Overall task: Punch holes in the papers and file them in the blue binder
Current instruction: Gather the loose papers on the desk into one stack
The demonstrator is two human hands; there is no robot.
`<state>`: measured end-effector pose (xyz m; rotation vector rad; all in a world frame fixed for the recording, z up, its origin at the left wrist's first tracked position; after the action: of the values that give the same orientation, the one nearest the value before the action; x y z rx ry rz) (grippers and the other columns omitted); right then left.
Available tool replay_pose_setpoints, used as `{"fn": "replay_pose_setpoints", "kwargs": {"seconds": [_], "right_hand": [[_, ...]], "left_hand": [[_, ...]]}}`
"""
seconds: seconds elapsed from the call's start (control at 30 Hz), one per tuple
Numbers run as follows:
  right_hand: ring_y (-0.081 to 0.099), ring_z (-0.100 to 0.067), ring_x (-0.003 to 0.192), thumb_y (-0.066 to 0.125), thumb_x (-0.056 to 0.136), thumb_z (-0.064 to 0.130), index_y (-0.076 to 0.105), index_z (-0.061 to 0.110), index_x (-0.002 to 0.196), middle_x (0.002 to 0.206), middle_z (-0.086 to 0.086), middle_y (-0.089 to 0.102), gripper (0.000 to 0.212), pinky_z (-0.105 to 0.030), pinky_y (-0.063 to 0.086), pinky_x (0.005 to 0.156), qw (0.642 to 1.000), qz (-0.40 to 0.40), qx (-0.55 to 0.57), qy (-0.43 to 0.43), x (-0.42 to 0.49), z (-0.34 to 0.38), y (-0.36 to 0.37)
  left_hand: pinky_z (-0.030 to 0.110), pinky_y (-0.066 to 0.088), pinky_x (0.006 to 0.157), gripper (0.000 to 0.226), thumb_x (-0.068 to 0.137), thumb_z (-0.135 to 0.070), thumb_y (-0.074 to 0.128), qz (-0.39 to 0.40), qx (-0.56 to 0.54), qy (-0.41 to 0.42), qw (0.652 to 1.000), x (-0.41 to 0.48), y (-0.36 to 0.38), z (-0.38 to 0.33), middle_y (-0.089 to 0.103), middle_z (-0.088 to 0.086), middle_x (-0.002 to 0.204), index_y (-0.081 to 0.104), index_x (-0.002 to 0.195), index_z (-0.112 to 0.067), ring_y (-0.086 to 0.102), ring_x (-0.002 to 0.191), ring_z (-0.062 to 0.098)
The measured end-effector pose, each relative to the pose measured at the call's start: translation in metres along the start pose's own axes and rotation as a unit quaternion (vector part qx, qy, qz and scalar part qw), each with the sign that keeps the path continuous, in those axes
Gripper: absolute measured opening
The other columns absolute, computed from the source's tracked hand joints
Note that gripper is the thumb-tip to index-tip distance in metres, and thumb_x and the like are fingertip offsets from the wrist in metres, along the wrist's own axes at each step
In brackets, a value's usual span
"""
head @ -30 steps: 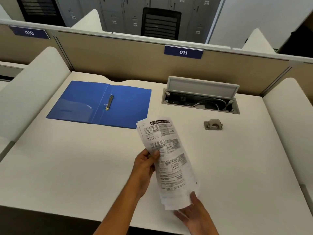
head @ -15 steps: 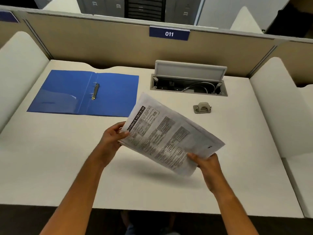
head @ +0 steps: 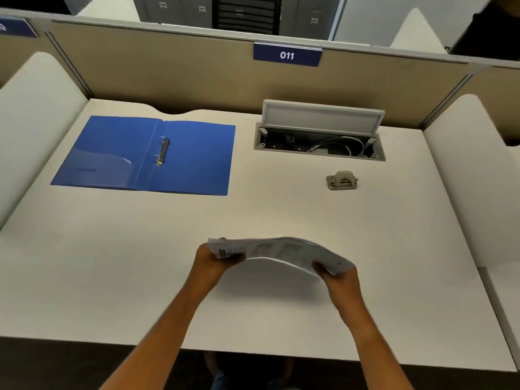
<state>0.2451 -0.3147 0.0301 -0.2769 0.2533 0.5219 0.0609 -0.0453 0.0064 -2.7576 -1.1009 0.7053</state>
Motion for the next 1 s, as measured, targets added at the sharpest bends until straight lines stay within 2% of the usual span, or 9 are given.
{"fn": "replay_pose_setpoints", "kwargs": {"seconds": [0.13, 0.23, 0.43, 0.57, 0.67, 0.77, 0.87, 0.93, 1.0], "right_hand": [[0.077, 0.006, 0.093, 0.077, 0.096, -0.002, 0.078, 0.035, 0.101, 0.093, 0.027, 0.083, 0.038, -0.012, 0.057, 0.08, 1.0, -0.005, 0.006, -0.005, 0.0, -0.004, -0.001], [0.078, -0.006, 0.101, 0.078, 0.096, -0.001, 0.076, 0.036, 0.105, 0.095, 0.026, 0.082, 0.038, -0.018, 0.061, 0.081, 1.0, -0.002, 0.006, 0.011, 0.0, -0.012, 0.005], [0.075, 0.013, 0.088, 0.073, 0.096, -0.006, 0.082, 0.043, 0.087, 0.088, 0.033, 0.08, 0.051, -0.014, 0.058, 0.083, 1.0, -0.017, 0.013, -0.009, 0.004, -0.001, 0.007], [0.077, -0.006, 0.103, 0.08, 0.095, 0.003, 0.075, 0.04, 0.108, 0.099, 0.023, 0.083, 0.039, -0.022, 0.063, 0.086, 1.0, -0.007, 0.003, 0.021, 0.002, -0.01, 0.013], [0.08, -0.007, 0.094, 0.086, 0.088, 0.0, 0.078, 0.031, 0.104, 0.101, 0.01, 0.085, 0.036, -0.023, 0.064, 0.082, 0.999, -0.027, 0.021, 0.017, 0.0, 0.005, -0.003], [0.08, -0.01, 0.101, 0.087, 0.084, -0.006, 0.081, 0.018, 0.11, 0.105, 0.005, 0.086, 0.036, -0.026, 0.061, 0.095, 0.995, -0.034, -0.019, -0.09, -0.003, 0.052, -0.029], [0.076, -0.005, 0.11, 0.093, 0.081, 0.004, 0.079, 0.024, 0.119, 0.109, 0.013, 0.083, 0.045, -0.014, 0.05, 0.1, 0.97, 0.023, -0.146, -0.193, -0.007, 0.103, -0.029], [0.075, -0.004, 0.112, 0.094, 0.081, 0.011, 0.077, 0.031, 0.123, 0.108, 0.016, 0.082, 0.049, -0.014, 0.05, 0.097, 0.957, 0.09, -0.185, -0.205, -0.003, 0.121, -0.014], [0.076, -0.001, 0.101, 0.09, 0.086, 0.009, 0.078, 0.041, 0.113, 0.1, 0.02, 0.081, 0.043, -0.017, 0.054, 0.086, 0.952, 0.144, -0.185, -0.196, 0.002, 0.129, 0.006]], "left_hand": [[0.009, 0.048, 0.057, 0.025, 0.082, -0.006, 0.09, -0.013, 0.013, 0.001, 1.0, 0.0, 0.009, 0.007, 0.074, -0.022, 0.067, 0.071, 0.078, -0.022, 0.067, 0.061, 0.004], [0.014, 0.054, 0.059, 0.026, 0.078, -0.006, 0.093, -0.009, 0.025, -0.034, 0.999, 0.001, 0.012, 0.018, 0.075, -0.02, 0.068, 0.071, 0.08, -0.02, 0.068, 0.063, 0.005], [0.016, 0.056, 0.061, 0.029, 0.075, 0.001, 0.093, -0.047, -0.013, -0.022, 0.999, 0.001, 0.009, 0.011, 0.077, -0.012, 0.071, 0.072, 0.084, -0.016, 0.071, 0.069, 0.004], [0.025, 0.065, 0.075, 0.038, 0.074, -0.004, 0.095, -0.054, -0.021, -0.031, 0.998, -0.007, 0.008, 0.012, 0.082, -0.01, 0.088, 0.077, 0.095, -0.031, 0.078, 0.093, 0.016], [0.026, 0.066, 0.076, 0.038, 0.078, -0.007, 0.093, -0.059, 0.001, 0.034, 0.998, -0.013, -0.005, -0.019, 0.083, -0.016, 0.091, 0.077, 0.097, -0.036, 0.079, 0.092, 0.013], [0.032, 0.064, 0.072, 0.017, 0.084, -0.016, 0.088, -0.054, 0.09, 0.137, 0.985, -0.015, -0.025, -0.068, 0.082, -0.007, 0.085, 0.081, 0.093, -0.028, 0.077, 0.08, 0.016], [0.038, 0.056, 0.071, 0.004, 0.082, -0.019, 0.081, -0.047, 0.246, 0.294, 0.922, -0.017, -0.037, -0.122, 0.079, -0.006, 0.076, 0.083, 0.084, -0.021, 0.069, 0.066, 0.019], [0.034, 0.05, 0.083, 0.012, 0.081, -0.014, 0.085, -0.018, 0.3, 0.349, 0.888, -0.019, -0.034, -0.152, 0.079, -0.011, 0.078, 0.083, 0.085, -0.025, 0.063, 0.064, 0.011], [0.032, 0.048, 0.08, 0.01, 0.084, -0.018, 0.082, 0.013, 0.317, 0.38, 0.869, -0.024, -0.026, -0.178, 0.076, -0.016, 0.078, 0.082, 0.086, -0.028, 0.057, 0.066, 0.006]]}}
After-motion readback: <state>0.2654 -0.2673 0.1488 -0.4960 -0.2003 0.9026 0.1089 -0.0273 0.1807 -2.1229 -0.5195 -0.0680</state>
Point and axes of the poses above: each hand's wrist, its own x-axis towards the middle knuckle, its own y-axis out of the palm, z = x × y, the point moved 6 cm from there along x, towards the middle knuckle
